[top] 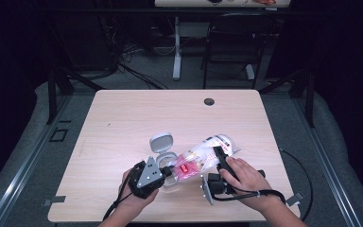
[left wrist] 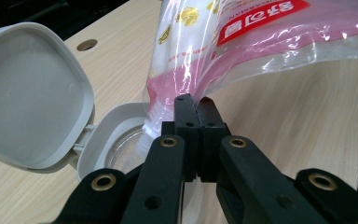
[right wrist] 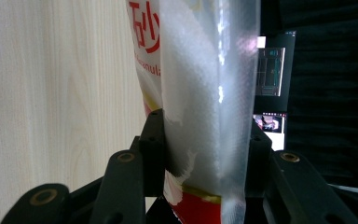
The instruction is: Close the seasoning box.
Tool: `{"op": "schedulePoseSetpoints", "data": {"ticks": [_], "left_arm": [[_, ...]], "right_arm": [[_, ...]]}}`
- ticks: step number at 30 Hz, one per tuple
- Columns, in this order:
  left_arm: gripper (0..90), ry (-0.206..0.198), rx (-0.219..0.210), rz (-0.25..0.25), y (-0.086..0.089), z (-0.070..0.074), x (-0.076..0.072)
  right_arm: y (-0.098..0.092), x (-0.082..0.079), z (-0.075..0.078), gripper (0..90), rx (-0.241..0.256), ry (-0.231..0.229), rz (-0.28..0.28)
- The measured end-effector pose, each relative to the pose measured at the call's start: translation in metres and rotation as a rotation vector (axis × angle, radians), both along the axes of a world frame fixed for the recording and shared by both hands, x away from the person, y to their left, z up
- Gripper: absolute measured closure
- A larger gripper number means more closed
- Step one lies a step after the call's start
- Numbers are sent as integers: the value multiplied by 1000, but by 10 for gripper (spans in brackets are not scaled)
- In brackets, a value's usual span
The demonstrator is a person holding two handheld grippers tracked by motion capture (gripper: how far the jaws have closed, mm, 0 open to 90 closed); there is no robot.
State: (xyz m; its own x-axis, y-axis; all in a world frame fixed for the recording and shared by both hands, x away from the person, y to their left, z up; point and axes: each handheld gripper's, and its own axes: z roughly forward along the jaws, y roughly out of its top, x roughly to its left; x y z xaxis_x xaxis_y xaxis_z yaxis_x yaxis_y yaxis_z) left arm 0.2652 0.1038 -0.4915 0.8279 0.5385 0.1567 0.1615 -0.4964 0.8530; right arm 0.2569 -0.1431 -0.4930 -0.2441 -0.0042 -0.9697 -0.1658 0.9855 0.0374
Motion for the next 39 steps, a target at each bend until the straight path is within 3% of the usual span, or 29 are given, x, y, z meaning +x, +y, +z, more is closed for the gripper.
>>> {"op": "schedulePoseSetpoints", "data": {"ticks": [2, 13, 39], "left_arm": [[900, -4, 4, 3, 0, 0, 0], [900, -12, 14, 8, 1, 0, 0], [900, 2, -6, 20, 7, -1, 3]], "right_arm": [[1, -1, 2, 613, -17, -3, -11], [1, -5, 5, 620, -14, -8, -1], [7, -11, 17, 636, -17, -12, 18]]}}
